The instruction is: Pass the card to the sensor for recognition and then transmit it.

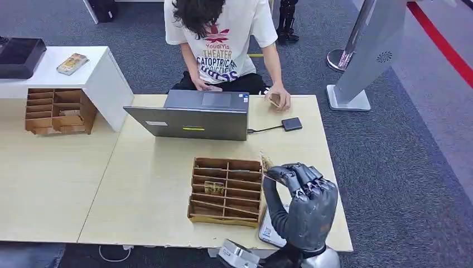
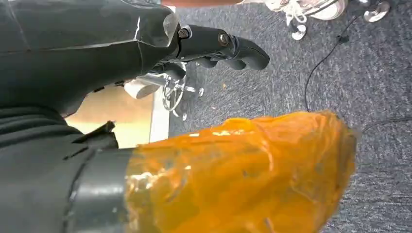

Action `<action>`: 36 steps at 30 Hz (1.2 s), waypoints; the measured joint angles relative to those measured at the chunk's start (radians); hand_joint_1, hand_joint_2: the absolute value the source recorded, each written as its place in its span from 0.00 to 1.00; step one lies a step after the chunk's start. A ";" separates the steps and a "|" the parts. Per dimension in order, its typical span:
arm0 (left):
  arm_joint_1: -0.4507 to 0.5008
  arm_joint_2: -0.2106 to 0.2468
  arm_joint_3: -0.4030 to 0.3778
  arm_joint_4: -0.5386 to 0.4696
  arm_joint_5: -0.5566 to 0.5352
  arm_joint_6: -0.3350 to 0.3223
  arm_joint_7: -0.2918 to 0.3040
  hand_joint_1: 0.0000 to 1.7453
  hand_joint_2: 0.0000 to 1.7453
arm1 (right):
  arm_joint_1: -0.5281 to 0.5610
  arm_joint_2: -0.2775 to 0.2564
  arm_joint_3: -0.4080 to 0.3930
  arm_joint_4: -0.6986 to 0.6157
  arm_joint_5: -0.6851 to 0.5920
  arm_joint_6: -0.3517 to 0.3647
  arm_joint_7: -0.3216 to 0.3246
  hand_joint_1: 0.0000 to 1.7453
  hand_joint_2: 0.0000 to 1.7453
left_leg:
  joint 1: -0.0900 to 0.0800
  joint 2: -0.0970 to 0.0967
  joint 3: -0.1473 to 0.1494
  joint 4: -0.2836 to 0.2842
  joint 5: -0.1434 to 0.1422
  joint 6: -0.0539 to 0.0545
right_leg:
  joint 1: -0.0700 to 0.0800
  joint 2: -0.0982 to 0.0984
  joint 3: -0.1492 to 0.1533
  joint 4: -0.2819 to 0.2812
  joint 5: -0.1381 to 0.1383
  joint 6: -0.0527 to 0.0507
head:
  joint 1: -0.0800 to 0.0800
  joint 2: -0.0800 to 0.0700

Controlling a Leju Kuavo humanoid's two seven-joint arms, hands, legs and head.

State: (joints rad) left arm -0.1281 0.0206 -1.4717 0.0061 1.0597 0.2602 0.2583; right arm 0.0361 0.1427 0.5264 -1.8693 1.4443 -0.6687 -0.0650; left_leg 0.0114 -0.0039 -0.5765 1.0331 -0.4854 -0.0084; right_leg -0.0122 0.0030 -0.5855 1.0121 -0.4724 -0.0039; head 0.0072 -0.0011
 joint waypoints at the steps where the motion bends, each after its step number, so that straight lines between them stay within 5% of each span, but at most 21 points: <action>1: -0.001 0.000 0.000 0.000 -0.006 0.000 0.000 0.00 0.00 | 0.000 0.010 -0.010 -0.015 -0.002 0.000 -0.034 1.00 1.00 | 0.000 0.000 0.000 0.000 0.000 0.000 | 0.000 0.000 0.000 0.000 0.000 0.000 | 0.000 0.000; 5: -0.005 0.000 0.000 0.000 -0.028 0.000 -0.006 0.00 0.00 | -0.001 0.048 -0.059 -0.050 -0.007 0.000 -0.148 1.00 1.00 | 0.000 0.000 0.000 0.000 0.000 0.000 | 0.000 0.000 0.000 0.000 0.000 0.000 | 0.000 0.000; 13: -0.020 0.000 0.000 0.000 -0.073 0.000 -0.006 0.00 0.00 | -0.065 0.090 -0.106 -0.018 0.039 0.000 -0.194 1.00 1.00 | 0.000 0.000 0.000 0.000 0.001 -0.001 | 0.000 0.000 0.000 0.000 0.001 -0.001 | 0.000 0.000; 19: -0.036 0.001 0.000 0.000 -0.126 0.000 -0.006 0.00 0.00 | -0.194 0.081 -0.101 0.104 0.119 0.000 -0.067 1.00 1.00 | 0.000 0.000 0.000 0.000 0.002 -0.001 | 0.000 0.000 0.000 0.001 0.002 0.000 | 0.000 0.000; 26: -0.050 0.000 -0.001 0.000 -0.170 0.000 -0.010 0.00 0.00 | -0.396 0.011 -0.072 0.382 0.121 0.000 0.085 1.00 1.00 | 0.000 0.000 0.000 0.000 0.003 -0.001 | 0.000 0.000 0.000 0.001 0.003 0.000 | 0.001 0.000; 36: -0.058 -0.011 -0.008 0.000 -0.200 0.000 -0.028 0.00 0.00 | -0.611 -0.122 0.013 0.640 0.121 0.003 0.184 1.00 1.00 | 0.000 0.000 0.000 0.001 0.003 -0.001 | 0.000 0.000 0.000 0.001 0.004 0.000 | 0.000 0.000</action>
State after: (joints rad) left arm -0.1859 0.0095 -1.4797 0.0061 0.8599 0.2602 0.2304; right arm -0.5752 0.0207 0.5393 -1.2289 1.5648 -0.6653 0.1186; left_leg 0.0112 -0.0040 -0.5766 1.0339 -0.4819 -0.0089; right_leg -0.0123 0.0032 -0.5855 1.0127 -0.4686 -0.0039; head 0.0076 -0.0011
